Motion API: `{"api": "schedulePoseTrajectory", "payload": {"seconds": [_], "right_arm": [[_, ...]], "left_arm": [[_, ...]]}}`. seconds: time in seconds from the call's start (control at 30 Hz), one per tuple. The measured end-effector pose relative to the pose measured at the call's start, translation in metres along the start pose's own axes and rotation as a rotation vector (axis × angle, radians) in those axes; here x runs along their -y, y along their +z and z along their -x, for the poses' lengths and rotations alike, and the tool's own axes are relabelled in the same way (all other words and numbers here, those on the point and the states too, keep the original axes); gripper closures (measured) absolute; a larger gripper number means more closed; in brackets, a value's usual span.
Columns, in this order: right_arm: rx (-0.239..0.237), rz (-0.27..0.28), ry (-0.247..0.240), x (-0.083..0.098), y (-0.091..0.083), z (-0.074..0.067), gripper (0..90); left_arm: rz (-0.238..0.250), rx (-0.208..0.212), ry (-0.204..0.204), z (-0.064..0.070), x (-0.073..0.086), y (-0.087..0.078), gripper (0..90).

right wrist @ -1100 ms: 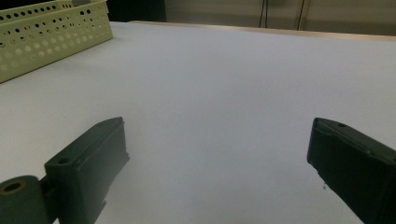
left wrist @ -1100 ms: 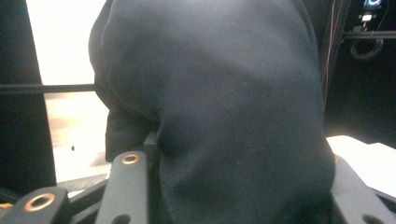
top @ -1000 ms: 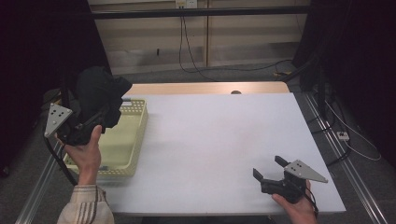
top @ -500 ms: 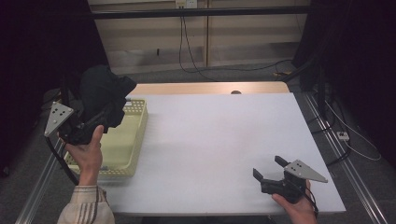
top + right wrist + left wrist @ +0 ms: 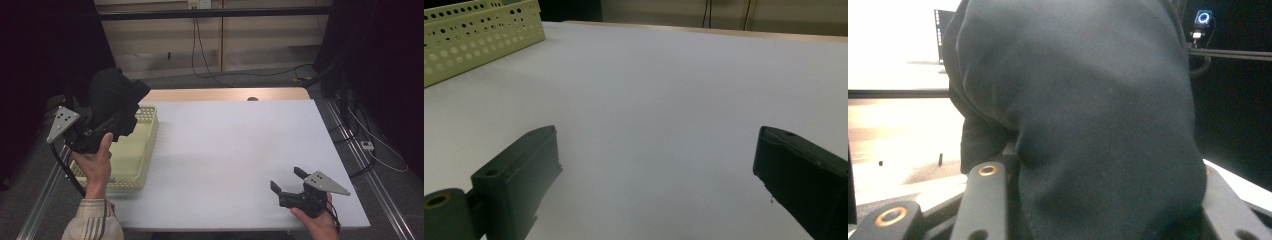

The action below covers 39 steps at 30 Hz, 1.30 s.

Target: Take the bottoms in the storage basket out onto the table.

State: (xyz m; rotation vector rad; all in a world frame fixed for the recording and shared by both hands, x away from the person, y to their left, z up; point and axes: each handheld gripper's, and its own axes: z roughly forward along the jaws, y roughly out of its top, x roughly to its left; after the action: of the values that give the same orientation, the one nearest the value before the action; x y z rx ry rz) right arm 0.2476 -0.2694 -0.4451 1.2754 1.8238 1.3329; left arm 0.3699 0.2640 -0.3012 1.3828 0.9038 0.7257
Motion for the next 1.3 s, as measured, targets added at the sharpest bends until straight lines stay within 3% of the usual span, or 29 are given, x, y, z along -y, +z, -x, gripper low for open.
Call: {"api": "schedulePoseTrajectory", "payload": {"seconds": [0.77, 1.3], "right_arm": [[0.004, 0.001, -0.003, 0.000, 0.000, 0.000, 4.9], [0.012, -0.002, -0.004, 0.000, 0.000, 0.001, 4.9]], "left_arm": [[-0.060, 0.059, 0.041, 0.017, 0.000, 0.014, 52.6], [-0.066, 0.104, 0.035, 0.025, -0.008, 0.026, 52.7]]}}
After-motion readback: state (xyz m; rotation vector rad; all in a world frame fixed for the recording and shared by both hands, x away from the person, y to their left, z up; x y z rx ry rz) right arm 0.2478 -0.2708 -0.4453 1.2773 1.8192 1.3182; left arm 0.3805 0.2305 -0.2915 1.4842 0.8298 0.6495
